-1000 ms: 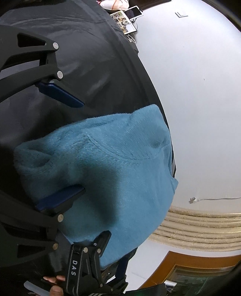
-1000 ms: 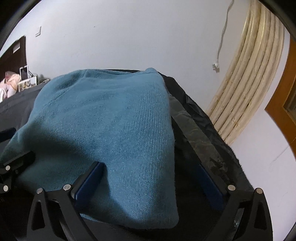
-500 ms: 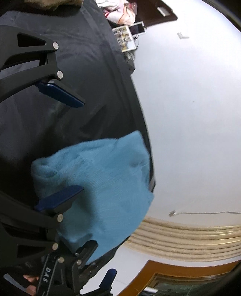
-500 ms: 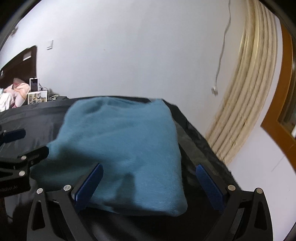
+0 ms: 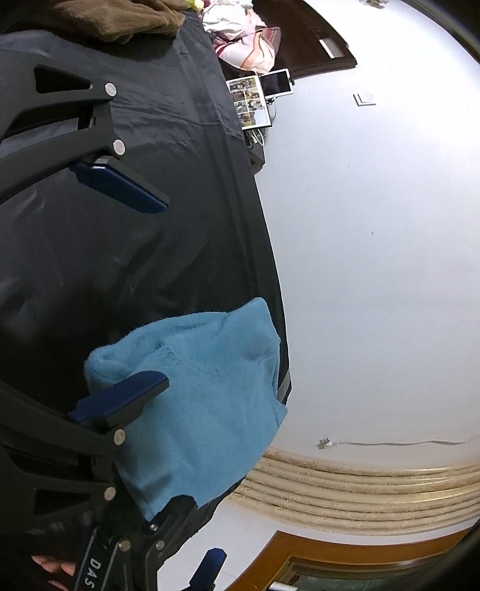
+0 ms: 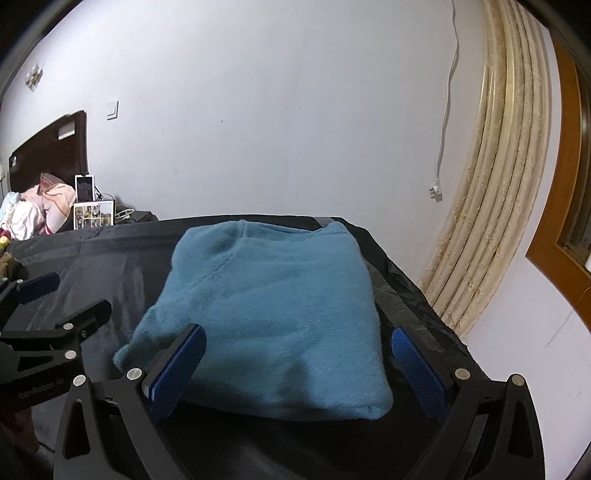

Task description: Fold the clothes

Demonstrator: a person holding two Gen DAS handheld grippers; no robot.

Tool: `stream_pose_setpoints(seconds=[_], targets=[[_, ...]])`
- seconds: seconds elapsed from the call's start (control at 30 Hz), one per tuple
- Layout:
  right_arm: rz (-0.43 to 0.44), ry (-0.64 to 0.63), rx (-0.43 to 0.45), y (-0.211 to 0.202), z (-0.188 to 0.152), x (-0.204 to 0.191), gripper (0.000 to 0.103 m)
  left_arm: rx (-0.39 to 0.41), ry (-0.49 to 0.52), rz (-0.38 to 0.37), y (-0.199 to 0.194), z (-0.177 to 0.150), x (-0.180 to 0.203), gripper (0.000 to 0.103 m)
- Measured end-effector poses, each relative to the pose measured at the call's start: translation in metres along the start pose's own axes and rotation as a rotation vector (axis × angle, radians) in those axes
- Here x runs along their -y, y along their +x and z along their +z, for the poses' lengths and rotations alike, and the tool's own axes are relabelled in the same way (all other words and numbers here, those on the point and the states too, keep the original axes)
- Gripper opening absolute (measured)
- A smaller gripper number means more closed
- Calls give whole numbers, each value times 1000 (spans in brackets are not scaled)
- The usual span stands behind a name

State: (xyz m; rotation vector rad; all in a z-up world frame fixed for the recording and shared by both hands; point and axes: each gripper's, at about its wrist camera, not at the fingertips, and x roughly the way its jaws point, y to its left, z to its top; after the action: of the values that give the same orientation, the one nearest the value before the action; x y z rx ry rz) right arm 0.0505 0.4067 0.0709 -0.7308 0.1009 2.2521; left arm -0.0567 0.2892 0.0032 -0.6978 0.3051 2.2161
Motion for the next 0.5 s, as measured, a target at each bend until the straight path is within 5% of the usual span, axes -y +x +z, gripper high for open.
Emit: stream_pose_setpoints(seconds=[0.5], targets=[[-52, 6, -32, -10, -3, -9, 102, -8, -1, 2, -8, -1, -2, 102]])
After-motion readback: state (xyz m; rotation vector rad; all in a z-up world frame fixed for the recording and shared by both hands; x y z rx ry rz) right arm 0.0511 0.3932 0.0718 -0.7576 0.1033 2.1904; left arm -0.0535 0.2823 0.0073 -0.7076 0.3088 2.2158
